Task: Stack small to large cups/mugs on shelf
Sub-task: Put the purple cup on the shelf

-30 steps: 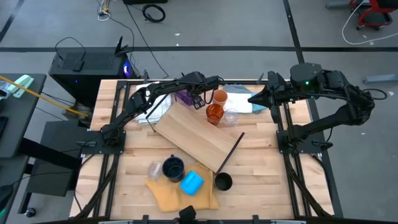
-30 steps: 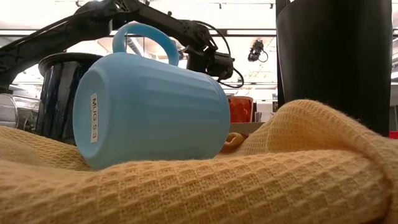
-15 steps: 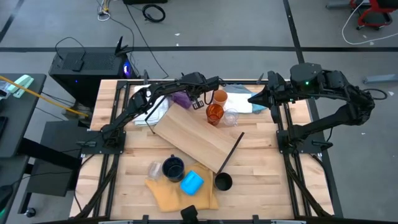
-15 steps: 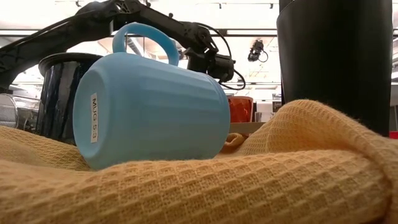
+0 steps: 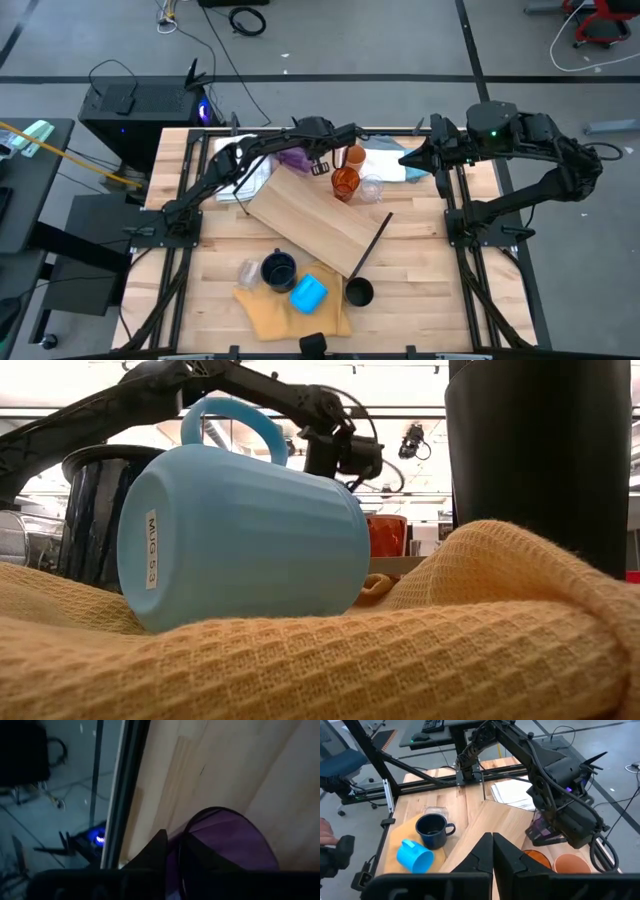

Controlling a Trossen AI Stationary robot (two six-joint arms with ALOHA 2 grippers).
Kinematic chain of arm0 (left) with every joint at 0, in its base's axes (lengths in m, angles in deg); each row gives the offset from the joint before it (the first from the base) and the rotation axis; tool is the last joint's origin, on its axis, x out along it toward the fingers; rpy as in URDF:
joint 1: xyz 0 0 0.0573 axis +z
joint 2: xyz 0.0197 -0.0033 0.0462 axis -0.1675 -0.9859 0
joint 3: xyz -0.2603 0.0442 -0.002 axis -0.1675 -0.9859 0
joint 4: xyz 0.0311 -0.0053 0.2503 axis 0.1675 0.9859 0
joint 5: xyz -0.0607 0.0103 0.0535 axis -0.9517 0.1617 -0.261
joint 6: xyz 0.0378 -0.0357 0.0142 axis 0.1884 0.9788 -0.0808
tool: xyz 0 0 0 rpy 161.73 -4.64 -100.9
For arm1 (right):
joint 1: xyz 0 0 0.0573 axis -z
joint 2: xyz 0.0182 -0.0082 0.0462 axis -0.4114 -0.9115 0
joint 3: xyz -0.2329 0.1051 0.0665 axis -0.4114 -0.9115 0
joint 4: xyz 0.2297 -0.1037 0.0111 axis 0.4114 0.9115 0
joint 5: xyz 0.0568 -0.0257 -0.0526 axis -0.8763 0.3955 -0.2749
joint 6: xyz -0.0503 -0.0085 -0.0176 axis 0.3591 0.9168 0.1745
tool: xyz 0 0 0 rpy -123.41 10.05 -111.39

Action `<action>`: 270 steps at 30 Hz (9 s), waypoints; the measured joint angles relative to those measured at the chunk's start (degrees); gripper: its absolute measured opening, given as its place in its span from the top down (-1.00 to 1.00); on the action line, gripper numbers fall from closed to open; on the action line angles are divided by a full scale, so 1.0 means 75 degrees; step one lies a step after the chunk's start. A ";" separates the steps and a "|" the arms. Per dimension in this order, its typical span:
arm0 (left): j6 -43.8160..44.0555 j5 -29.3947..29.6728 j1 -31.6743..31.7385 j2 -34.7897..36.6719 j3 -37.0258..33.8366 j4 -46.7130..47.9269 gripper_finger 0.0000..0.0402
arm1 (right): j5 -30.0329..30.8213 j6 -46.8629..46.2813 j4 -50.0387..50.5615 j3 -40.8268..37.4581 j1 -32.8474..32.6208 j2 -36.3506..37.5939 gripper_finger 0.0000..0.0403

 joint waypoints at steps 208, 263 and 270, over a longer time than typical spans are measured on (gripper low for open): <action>0.8588 0.0898 -0.1387 0.6478 -0.6794 -0.2997 0.90 | 0.0260 0.0276 0.1202 0.0000 0.0006 0.0243 0.94; 0.8692 0.1089 -0.1381 0.6475 -0.6794 -0.2431 0.24 | 0.0260 0.0221 0.1200 0.0000 0.0006 0.0242 0.94; 0.8717 0.0964 -0.1381 0.6475 -0.6794 -0.2469 0.12 | 0.0259 0.0219 0.1200 0.0000 0.0005 0.0244 0.95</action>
